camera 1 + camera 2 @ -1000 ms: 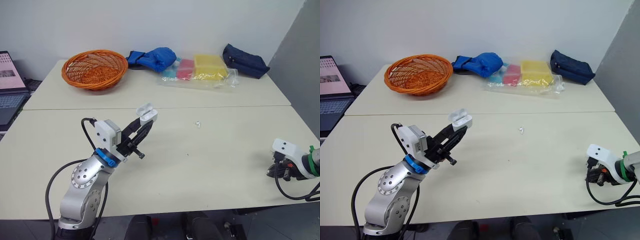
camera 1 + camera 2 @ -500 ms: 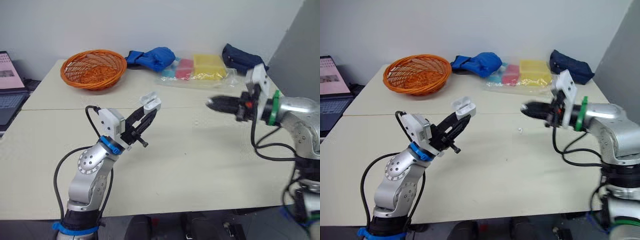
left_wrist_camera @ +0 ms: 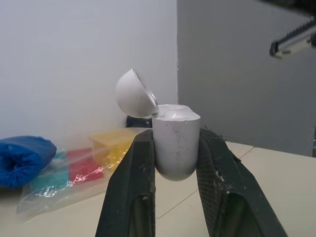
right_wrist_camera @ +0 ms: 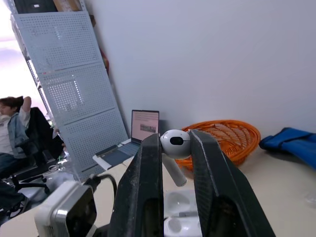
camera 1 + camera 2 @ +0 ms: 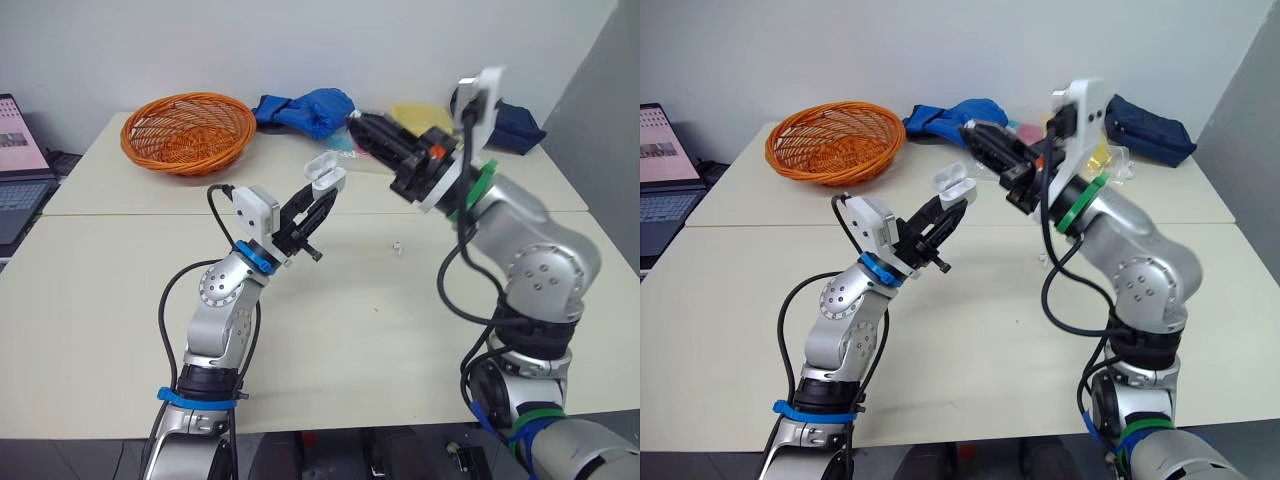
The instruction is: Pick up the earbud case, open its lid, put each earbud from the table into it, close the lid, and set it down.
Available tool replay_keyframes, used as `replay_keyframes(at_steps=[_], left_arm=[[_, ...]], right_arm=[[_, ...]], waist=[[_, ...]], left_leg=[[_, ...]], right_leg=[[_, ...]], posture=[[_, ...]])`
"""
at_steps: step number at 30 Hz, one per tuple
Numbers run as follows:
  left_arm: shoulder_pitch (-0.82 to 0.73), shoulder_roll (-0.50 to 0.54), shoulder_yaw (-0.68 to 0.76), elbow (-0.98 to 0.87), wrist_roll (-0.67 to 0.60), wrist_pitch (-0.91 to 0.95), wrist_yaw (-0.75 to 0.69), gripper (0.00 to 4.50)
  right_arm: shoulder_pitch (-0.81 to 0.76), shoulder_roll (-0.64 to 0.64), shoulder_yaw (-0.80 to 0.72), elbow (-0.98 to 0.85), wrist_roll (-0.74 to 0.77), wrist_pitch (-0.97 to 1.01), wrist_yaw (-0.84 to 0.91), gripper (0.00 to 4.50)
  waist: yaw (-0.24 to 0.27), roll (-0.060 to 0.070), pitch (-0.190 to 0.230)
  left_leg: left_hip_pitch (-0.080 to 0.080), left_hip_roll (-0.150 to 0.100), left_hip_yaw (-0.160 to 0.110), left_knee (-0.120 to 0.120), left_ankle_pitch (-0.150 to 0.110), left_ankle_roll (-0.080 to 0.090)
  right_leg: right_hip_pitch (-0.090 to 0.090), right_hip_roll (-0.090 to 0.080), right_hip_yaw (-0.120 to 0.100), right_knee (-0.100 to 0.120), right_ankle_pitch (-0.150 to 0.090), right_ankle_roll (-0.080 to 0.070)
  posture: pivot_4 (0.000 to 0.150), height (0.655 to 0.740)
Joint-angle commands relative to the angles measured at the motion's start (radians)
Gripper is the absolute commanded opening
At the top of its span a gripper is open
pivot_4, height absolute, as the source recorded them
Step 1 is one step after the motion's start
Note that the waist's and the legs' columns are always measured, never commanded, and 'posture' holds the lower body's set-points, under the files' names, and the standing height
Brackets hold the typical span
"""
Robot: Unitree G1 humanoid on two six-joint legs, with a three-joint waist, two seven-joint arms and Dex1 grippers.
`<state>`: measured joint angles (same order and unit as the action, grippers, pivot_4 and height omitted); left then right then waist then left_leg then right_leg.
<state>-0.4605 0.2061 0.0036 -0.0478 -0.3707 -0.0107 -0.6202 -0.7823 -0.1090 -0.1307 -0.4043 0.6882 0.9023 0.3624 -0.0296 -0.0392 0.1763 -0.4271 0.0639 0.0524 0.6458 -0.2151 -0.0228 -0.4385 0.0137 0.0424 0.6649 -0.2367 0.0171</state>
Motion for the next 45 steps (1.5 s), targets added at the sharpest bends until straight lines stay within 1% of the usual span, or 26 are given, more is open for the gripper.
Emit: replay_keyframes(at_steps=[1,10,16,34,35,36,40,45], left_arm=[[-0.024,-0.004,0.000,-0.022,0.004,-0.028,-0.001,0.75],[-0.038,-0.009,-0.001,-0.028,-0.002,-0.024,-0.006,0.75],[-0.045,-0.009,-0.001,-0.023,-0.006,-0.027,-0.015,0.75],[-0.052,-0.013,0.009,-0.010,-0.009,-0.041,-0.025,0.75],[-0.051,-0.014,0.009,-0.012,-0.009,-0.039,-0.024,0.75],[-0.048,-0.014,0.007,-0.017,-0.010,-0.037,-0.023,0.75],[-0.039,-0.016,0.003,-0.033,-0.013,-0.026,-0.018,0.75],[-0.045,-0.021,0.003,-0.032,-0.015,-0.019,-0.014,0.75]], right_arm=[[0.012,0.015,0.040,-0.006,-0.035,-0.097,-0.009,0.41],[0.069,0.051,0.133,0.044,-0.098,-0.222,-0.013,0.41],[0.091,0.053,0.160,0.063,-0.115,-0.255,-0.010,0.41],[0.105,0.051,0.174,0.091,-0.125,-0.256,-0.012,0.41],[0.105,0.052,0.172,0.092,-0.124,-0.257,-0.013,1.14],[0.104,0.051,0.172,0.096,-0.128,-0.260,-0.013,1.36],[0.103,0.046,0.173,0.103,-0.136,-0.270,-0.012,2.67],[0.099,0.043,0.171,0.109,-0.133,-0.276,-0.011,2.67]], waist=[[-0.002,0.000,0.000],[-0.002,0.000,0.000],[-0.002,0.000,0.000],[-0.002,0.000,0.000],[-0.002,0.000,0.000],[-0.002,0.000,0.000],[-0.002,0.000,0.000],[-0.002,0.000,0.000]], left_leg=[[0.000,0.000,0.000,0.000,0.000,0.000],[0.001,0.000,0.001,0.000,0.000,0.000],[0.001,0.000,0.001,0.000,0.000,0.000],[0.001,0.000,0.001,0.000,0.000,0.000],[0.001,0.000,0.001,0.000,0.000,0.000],[0.001,0.000,0.001,0.000,0.000,0.000],[0.001,0.000,0.001,0.000,0.000,0.000],[0.001,0.000,0.001,0.000,0.000,0.000]], right_leg=[[0.000,0.000,0.000,0.000,0.000,0.000],[0.001,0.000,0.001,0.000,0.000,0.000],[0.001,0.000,0.000,0.000,0.000,0.000],[0.001,0.000,0.001,0.000,0.000,0.000],[0.001,0.000,0.001,0.000,0.000,0.000],[0.001,0.000,0.001,0.000,0.000,0.000],[0.001,0.000,0.001,0.000,0.000,0.000],[0.001,0.000,0.001,0.000,0.000,0.000]], posture=[[0.150,0.7400],[0.150,0.7400],[0.150,0.7400],[0.150,0.7400],[0.150,0.7400],[0.150,0.7400],[0.150,0.7400],[0.150,0.7400]])
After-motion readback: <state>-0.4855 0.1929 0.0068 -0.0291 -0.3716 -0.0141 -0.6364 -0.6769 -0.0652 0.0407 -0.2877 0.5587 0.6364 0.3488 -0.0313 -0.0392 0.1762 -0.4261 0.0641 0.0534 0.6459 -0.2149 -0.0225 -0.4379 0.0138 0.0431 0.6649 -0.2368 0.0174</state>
